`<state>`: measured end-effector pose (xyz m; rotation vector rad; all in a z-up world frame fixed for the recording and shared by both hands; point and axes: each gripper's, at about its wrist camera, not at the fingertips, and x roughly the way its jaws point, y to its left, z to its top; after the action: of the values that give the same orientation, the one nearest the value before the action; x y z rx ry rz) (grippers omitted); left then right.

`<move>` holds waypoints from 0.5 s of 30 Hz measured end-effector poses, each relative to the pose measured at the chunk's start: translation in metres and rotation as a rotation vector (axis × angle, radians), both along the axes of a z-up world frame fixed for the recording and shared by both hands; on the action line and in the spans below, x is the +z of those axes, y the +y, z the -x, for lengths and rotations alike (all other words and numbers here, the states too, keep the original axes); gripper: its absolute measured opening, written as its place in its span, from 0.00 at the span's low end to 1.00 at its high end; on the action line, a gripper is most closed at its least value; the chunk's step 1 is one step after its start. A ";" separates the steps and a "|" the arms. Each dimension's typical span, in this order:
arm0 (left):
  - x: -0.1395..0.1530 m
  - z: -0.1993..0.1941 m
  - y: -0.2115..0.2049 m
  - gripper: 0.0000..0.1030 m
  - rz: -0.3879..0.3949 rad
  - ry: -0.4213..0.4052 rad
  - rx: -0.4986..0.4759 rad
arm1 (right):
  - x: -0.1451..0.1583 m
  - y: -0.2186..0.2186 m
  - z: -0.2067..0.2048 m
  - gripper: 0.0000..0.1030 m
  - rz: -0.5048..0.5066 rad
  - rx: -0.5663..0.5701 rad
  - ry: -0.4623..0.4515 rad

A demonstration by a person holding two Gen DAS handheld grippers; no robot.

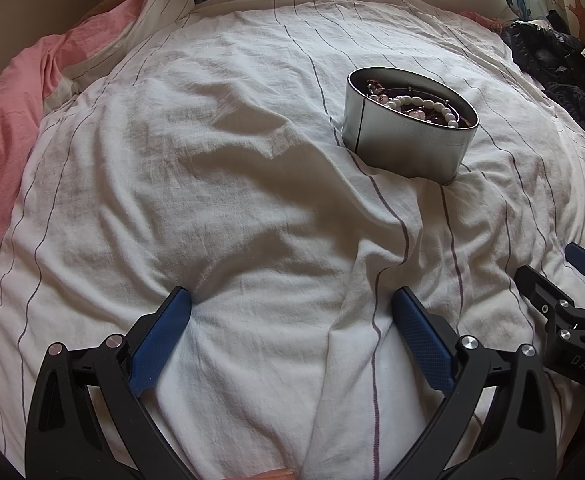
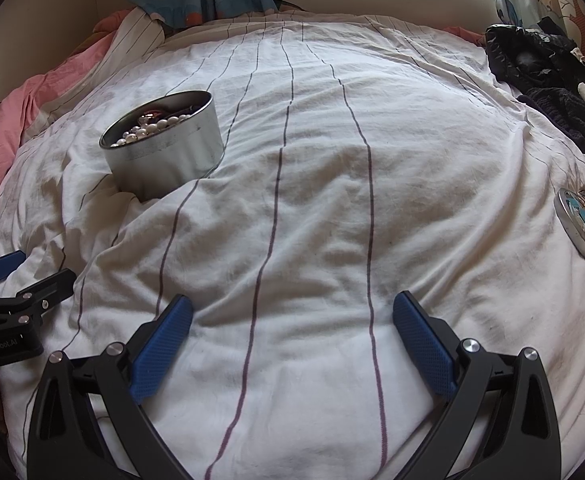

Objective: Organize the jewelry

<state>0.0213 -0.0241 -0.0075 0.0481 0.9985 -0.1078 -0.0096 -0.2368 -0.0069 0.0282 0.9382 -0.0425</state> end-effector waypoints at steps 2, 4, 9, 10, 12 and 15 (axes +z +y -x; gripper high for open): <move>0.000 0.000 0.000 0.94 0.000 0.000 0.000 | 0.000 0.001 0.000 0.93 0.000 0.000 0.000; 0.000 0.000 0.000 0.94 0.000 0.000 0.000 | 0.000 0.001 0.001 0.93 0.000 0.000 0.000; 0.000 0.000 0.000 0.94 -0.001 0.000 0.000 | 0.000 0.001 0.000 0.93 0.001 0.000 0.000; 0.000 0.000 -0.001 0.94 -0.001 0.000 0.000 | 0.000 0.000 0.000 0.93 0.001 0.000 0.000; 0.000 0.000 -0.001 0.94 0.000 0.000 0.000 | 0.000 0.000 0.000 0.93 0.001 0.000 0.000; 0.000 0.000 0.000 0.94 -0.001 0.000 0.000 | 0.000 0.001 0.000 0.93 0.001 0.000 -0.001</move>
<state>0.0215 -0.0242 -0.0075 0.0486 0.9988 -0.1074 -0.0101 -0.2358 -0.0071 0.0272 0.9375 -0.0434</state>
